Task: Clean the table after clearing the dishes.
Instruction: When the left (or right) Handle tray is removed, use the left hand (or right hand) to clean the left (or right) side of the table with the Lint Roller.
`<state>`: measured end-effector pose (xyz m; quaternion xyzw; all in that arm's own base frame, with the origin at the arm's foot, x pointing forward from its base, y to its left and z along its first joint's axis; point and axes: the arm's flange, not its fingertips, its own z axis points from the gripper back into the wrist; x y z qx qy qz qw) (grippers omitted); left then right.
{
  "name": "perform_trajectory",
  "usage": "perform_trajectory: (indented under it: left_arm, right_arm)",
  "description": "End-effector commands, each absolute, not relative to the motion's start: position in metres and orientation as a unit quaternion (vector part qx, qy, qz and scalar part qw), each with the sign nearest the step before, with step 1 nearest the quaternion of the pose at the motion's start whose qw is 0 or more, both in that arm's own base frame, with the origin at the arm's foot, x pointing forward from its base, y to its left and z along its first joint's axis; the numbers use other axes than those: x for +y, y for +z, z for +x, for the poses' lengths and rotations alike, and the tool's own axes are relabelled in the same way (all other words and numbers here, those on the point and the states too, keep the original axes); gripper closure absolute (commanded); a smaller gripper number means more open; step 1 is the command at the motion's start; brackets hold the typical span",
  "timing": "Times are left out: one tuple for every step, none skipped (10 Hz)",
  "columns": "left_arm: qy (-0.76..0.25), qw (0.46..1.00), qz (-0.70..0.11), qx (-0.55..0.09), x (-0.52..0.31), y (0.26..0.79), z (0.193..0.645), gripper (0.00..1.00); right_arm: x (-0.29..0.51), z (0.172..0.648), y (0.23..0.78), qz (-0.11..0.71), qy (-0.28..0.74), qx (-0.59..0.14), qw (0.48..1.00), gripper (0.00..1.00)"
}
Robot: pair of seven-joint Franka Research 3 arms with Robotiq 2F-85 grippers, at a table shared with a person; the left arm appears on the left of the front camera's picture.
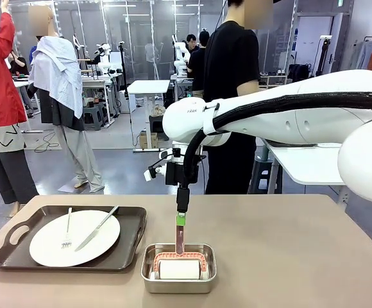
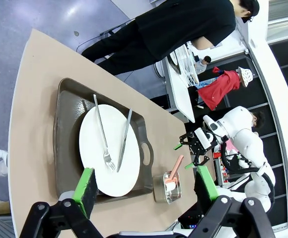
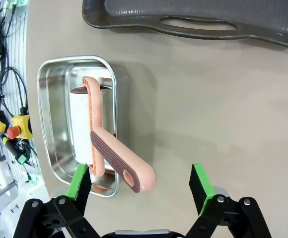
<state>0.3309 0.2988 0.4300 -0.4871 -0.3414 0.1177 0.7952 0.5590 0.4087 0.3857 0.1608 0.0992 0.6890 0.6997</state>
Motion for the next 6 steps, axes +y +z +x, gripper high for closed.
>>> perform_trajectory:
  left_arm:
    - [0.115, 0.790, -0.493, -0.345, 0.301, 0.433, 0.331, 0.00]
    - [0.115, 0.790, -0.493, -0.345, 0.301, 0.433, 0.331, 0.00]
    - [0.115, 0.790, -0.493, -0.345, 0.301, 0.433, 0.331, 0.00]
    - [0.115, 0.790, -0.493, -0.345, 0.301, 0.433, 0.331, 0.00]
    - [0.115, 0.790, -0.493, -0.345, 0.301, 0.433, 0.331, 0.00]
    - [0.115, 0.790, -0.493, -0.345, 0.301, 0.433, 0.331, 0.00]
  right_arm:
    - [0.409, 0.572, 0.384, 0.193, 0.701, 0.103, 0.679, 0.00]
    - [0.412, 0.582, 0.381, 0.211, 0.706, 0.103, 0.668, 0.00]
    - [0.418, 0.587, 0.375, 0.218, 0.703, 0.119, 0.667, 0.00]
    - [0.422, 0.588, 0.366, 0.225, 0.702, 0.137, 0.662, 0.00]
    - [0.425, 0.588, 0.359, 0.232, 0.699, 0.153, 0.660, 0.00]
    - [0.426, 0.586, 0.355, 0.237, 0.692, 0.168, 0.660, 0.00]
